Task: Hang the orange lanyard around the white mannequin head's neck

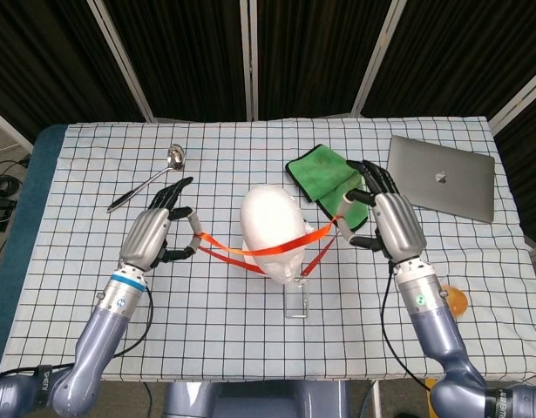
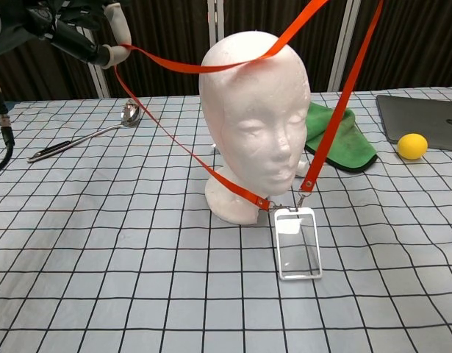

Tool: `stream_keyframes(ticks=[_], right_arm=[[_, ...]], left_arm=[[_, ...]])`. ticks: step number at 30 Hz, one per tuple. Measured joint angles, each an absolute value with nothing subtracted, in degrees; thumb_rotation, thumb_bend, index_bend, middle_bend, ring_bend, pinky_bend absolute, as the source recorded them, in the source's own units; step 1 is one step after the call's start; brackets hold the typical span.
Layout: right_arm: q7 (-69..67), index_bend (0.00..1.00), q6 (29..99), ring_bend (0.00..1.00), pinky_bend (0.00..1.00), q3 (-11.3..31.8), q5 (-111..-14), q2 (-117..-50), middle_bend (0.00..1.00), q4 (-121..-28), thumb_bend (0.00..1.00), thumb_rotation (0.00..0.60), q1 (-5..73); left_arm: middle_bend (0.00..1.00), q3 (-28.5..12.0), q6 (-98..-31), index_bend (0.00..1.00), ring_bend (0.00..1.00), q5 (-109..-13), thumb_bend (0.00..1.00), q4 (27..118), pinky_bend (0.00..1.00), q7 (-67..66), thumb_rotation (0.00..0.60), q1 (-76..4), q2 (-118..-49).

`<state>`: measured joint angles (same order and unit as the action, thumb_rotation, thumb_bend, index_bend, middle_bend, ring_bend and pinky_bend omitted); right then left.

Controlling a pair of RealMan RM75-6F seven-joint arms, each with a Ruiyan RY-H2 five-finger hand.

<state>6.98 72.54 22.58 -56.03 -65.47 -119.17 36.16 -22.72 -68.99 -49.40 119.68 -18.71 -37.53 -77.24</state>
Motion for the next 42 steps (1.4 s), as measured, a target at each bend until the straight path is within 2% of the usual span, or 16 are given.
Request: stream_keyframes(ticks=[11, 19, 28, 31, 32, 34, 35, 36, 37, 39, 42], right_arm=[[11.2, 0.73, 70.9, 0.00, 0.00, 28.7, -39.6, -66.1, 0.12, -115.4, 0.43, 0.600, 41.6], [15.1, 0.73, 69.9, 0.00, 0.00, 30.9, -31.1, -66.6, 0.12, -112.5, 0.43, 0.600, 45.7], [17.7, 0.73, 70.4, 0.00, 0.00, 31.0, -27.7, -69.1, 0.13, -108.5, 0.43, 0.600, 49.0], [18.3, 0.73, 70.7, 0.00, 0.00, 31.1, -26.8, -69.9, 0.13, -107.1, 0.43, 0.600, 49.8], [18.6, 0.72, 70.7, 0.00, 0.00, 31.1, -26.4, -70.2, 0.13, -106.6, 0.43, 0.600, 50.1], [19.6, 0.70, 70.8, 0.00, 0.00, 31.1, -25.6, -70.9, 0.13, -105.3, 0.42, 0.600, 51.0], [19.8, 0.67, 70.8, 0.00, 0.00, 31.0, -25.5, -71.1, 0.12, -105.0, 0.42, 0.600, 51.2], [20.3, 0.59, 70.9, 0.00, 0.00, 30.9, -25.3, -71.4, 0.12, -104.5, 0.39, 0.600, 51.6], [20.7, 0.49, 71.0, 0.00, 0.00, 30.8, -25.2, -71.7, 0.11, -104.0, 0.35, 0.600, 51.9], [21.5, 0.28, 71.2, 0.00, 0.00, 30.7, -25.0, -72.3, 0.07, -102.8, 0.21, 0.600, 52.5], [23.1, 0.12, 71.7, 0.00, 0.00, 30.5, -24.7, -73.0, 0.03, -101.3, 0.07, 0.600, 53.4]], left_arm=[[0.00, -29.2, -64.9, 0.76, 0.00, -27.4, 0.45, 117.9, 0.00, -22.6, 0.600, -45.8, -73.4], [0.00, -29.8, -65.1, 0.72, 0.00, -19.5, 0.45, 113.6, 0.00, -27.4, 0.600, -52.1, -72.6], [0.00, -29.1, -65.8, 0.67, 0.00, -14.9, 0.45, 110.3, 0.00, -28.4, 0.600, -55.7, -73.5], [0.00, -29.0, -66.1, 0.54, 0.00, -14.3, 0.45, 108.8, 0.00, -28.3, 0.600, -56.3, -74.1], [0.00, -29.0, -66.2, 0.46, 0.00, -14.0, 0.45, 108.2, 0.00, -28.2, 0.600, -56.5, -74.3], [0.00, -29.0, -66.2, 0.25, 0.00, -13.4, 0.44, 106.9, 0.00, -28.0, 0.600, -57.1, -75.0], [0.00, -29.0, -66.2, 0.12, 0.00, -13.3, 0.43, 106.4, 0.00, -27.9, 0.600, -57.2, -75.2], [0.00, -29.0, -66.1, 0.05, 0.00, -13.3, 0.40, 105.9, 0.00, -27.6, 0.600, -57.3, -75.4], [0.00, -29.0, -66.0, 0.01, 0.00, -13.5, 0.36, 105.3, 0.00, -27.1, 0.600, -57.4, -75.8], [0.00, -29.1, -65.6, 0.00, 0.00, -13.7, 0.19, 104.7, 0.00, -26.1, 0.600, -57.4, -76.2], [0.00, -29.1, -64.9, 0.00, 0.00, -14.2, 0.01, 103.2, 0.00, -24.4, 0.600, -57.3, -77.0]])
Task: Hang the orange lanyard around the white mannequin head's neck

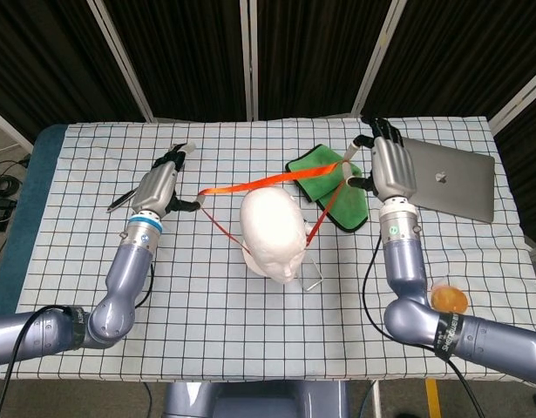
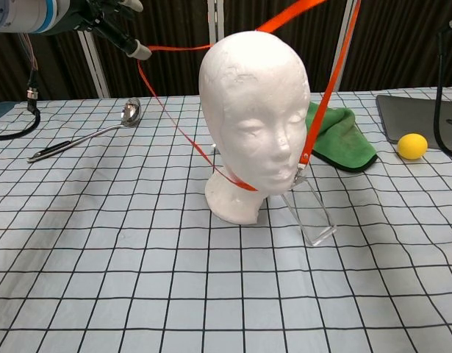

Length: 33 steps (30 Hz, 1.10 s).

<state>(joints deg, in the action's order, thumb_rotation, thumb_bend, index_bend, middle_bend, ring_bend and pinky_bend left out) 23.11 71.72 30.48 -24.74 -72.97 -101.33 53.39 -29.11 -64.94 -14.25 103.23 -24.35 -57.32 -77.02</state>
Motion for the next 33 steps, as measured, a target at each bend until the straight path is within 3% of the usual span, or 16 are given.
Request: stream_keyframes(ticks=[14, 16, 22, 26, 29, 33], right_arm=[[26.4, 0.10, 75.4, 0.00, 0.00, 28.4, -28.8, -72.5, 0.01, -101.6, 0.07, 0.600, 52.7], [26.2, 0.11, 75.5, 0.00, 0.00, 27.9, -29.9, -71.6, 0.01, -102.5, 0.13, 0.600, 51.9], [23.0, 0.16, 75.5, 0.00, 0.00, 24.9, -36.5, -66.9, 0.02, -106.7, 0.57, 0.600, 46.3], [17.6, 0.16, 74.1, 0.00, 0.00, 21.4, -42.9, -62.9, 0.02, -109.0, 0.78, 0.600, 41.0], [12.8, 0.16, 72.8, 0.00, 0.00, 18.2, -48.4, -60.0, 0.02, -109.9, 0.85, 0.600, 36.9], [7.8, 0.16, 72.1, 0.00, 0.00, 13.4, -57.0, -57.1, 0.02, -110.0, 0.87, 0.600, 31.7]], left_arm=[[0.00, -28.1, -63.7, 0.00, 0.00, -20.8, 0.00, 102.6, 0.00, -19.7, 0.600, -54.1, -74.6], [0.00, -27.7, -63.7, 0.00, 0.00, -22.6, 0.00, 103.4, 0.00, -19.1, 0.600, -53.2, -73.8], [0.00, -24.6, -64.7, 0.00, 0.00, -32.2, 0.00, 105.8, 0.00, -17.4, 0.600, -49.1, -70.5], [0.00, -20.8, -66.2, 0.00, 0.00, -40.5, 0.00, 107.9, 0.00, -16.4, 0.600, -44.8, -67.2], [0.00, -17.4, -68.1, 0.00, 0.00, -46.1, 0.00, 110.1, 0.00, -15.9, 0.600, -40.9, -64.6], [0.00, -13.1, -71.5, 0.00, 0.00, -52.5, 0.00, 112.9, 0.00, -16.5, 0.600, -36.5, -62.0]])
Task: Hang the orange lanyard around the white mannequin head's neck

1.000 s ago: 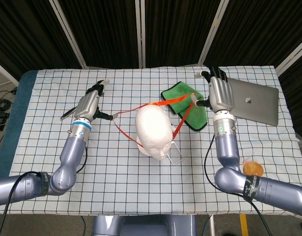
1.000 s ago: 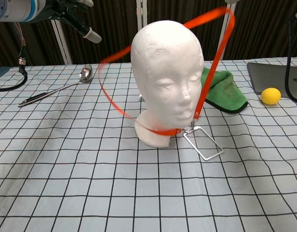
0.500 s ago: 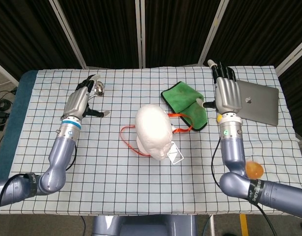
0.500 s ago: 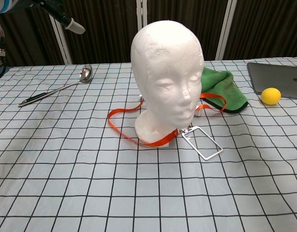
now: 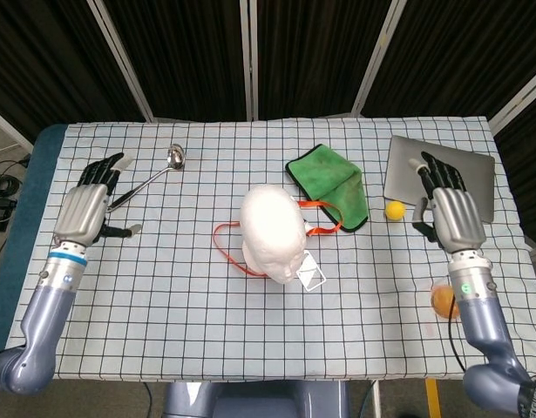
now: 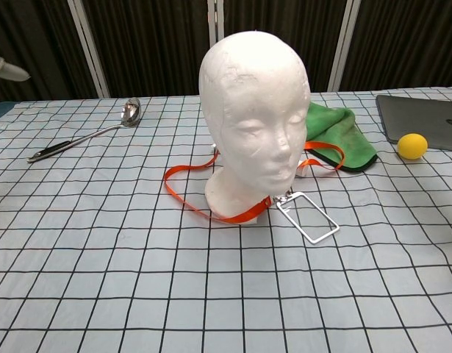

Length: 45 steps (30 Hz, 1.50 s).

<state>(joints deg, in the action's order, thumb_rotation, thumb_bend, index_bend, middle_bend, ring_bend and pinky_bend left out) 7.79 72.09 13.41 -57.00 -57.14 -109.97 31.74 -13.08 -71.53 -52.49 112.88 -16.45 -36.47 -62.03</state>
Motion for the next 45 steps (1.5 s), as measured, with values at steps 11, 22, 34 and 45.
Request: stream_keyframes(ticks=[11, 22, 34, 45], right_arm=[[1.8, 0.16, 72.2, 0.00, 0.00, 1.8, -78.0, -55.8, 0.02, -104.7, 0.96, 0.600, 23.3], [1.2, 0.16, 63.2, 0.00, 0.01, -4.1, -90.6, -64.5, 0.04, -97.4, 1.00, 0.600, 25.4], [9.2, 0.15, 54.0, 0.00, 0.06, -0.5, -86.3, -75.3, 0.06, -94.8, 1.00, 0.600, 31.2], [16.5, 0.18, 50.6, 0.03, 0.13, 1.7, -79.5, -82.2, 0.12, -92.7, 1.00, 0.600, 33.6]], left_arm=[[0.00, -1.0, -85.0, 0.00, 0.00, -69.2, 0.00, 116.3, 0.00, -20.0, 0.600, -23.7, -59.3], [0.00, 2.5, -93.1, 0.00, 0.00, -75.1, 0.00, 113.9, 0.00, -27.7, 0.600, -15.7, -65.0], [0.00, 0.3, -90.3, 0.00, 0.00, -74.9, 0.00, 112.5, 0.00, -24.3, 0.600, -14.7, -65.2], [0.00, -1.2, -88.7, 0.00, 0.00, -74.6, 0.00, 112.3, 0.00, -23.2, 0.600, -14.0, -64.9]])
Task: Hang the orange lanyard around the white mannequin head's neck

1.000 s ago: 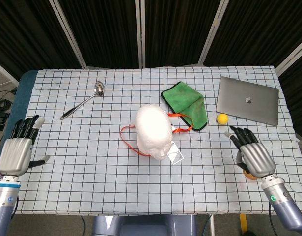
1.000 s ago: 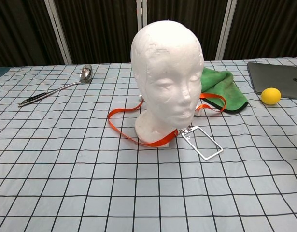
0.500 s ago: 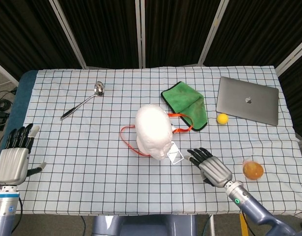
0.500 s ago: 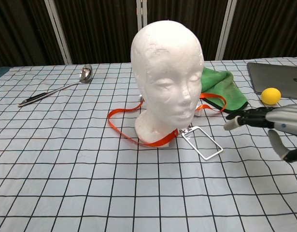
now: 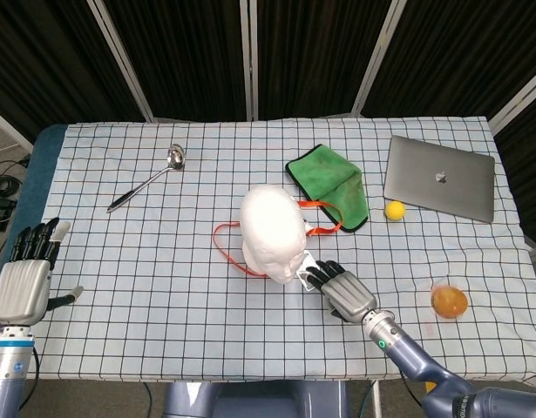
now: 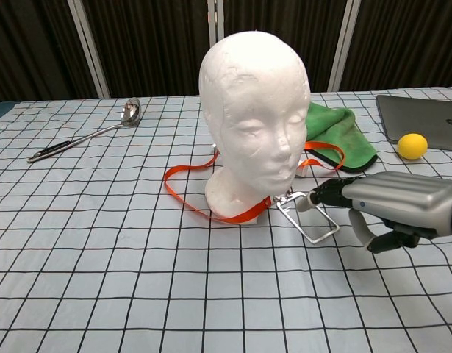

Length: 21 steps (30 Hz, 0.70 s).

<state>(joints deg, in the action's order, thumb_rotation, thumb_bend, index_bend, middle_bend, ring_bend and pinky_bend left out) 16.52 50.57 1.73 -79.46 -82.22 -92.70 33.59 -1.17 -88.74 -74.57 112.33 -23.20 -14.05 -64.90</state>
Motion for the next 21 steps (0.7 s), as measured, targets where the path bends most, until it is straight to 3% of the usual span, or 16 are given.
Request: stream_keyframes(ticks=[21], right_arm=[[18.9, 0.27, 48.3, 0.12, 0.22, -0.1, -74.9, -84.8, 0.23, -91.5, 1.00, 0.600, 34.4]], left_arm=[[0.00, -2.8, -86.3, 0.00, 0.00, -75.0, 0.00, 112.1, 0.00, -21.9, 0.600, -13.1, -64.8]])
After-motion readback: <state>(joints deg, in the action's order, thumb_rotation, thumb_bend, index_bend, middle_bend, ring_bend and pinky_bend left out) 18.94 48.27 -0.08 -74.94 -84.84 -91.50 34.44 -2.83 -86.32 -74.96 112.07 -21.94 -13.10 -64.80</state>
